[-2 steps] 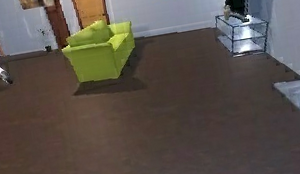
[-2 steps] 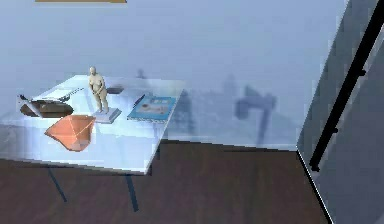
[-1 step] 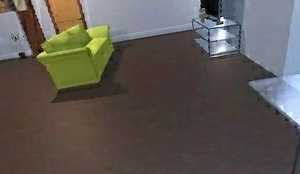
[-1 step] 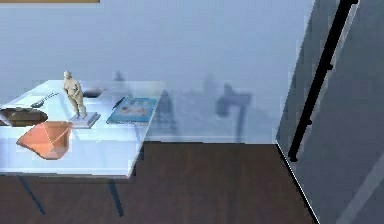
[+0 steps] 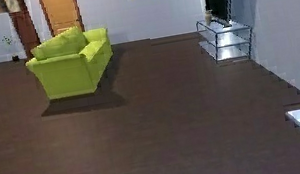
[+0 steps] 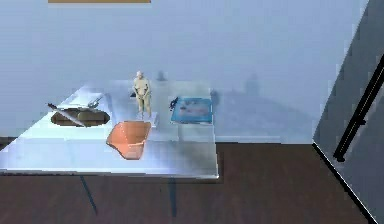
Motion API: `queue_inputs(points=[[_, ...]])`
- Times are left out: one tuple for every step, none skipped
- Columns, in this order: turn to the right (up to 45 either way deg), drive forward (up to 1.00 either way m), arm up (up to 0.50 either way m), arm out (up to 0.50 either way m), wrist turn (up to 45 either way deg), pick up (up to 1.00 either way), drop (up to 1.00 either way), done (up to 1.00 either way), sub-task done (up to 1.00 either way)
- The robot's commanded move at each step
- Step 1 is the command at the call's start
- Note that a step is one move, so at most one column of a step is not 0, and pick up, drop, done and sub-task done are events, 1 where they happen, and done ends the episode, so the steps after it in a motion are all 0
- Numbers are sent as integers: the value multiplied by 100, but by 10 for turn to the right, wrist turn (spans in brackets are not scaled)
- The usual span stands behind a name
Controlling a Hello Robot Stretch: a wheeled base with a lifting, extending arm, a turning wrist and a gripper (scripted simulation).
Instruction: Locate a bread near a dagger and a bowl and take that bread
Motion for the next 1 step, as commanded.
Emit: queue_inputs(points=[[450,0,0,0,0,0,0,0,0]])
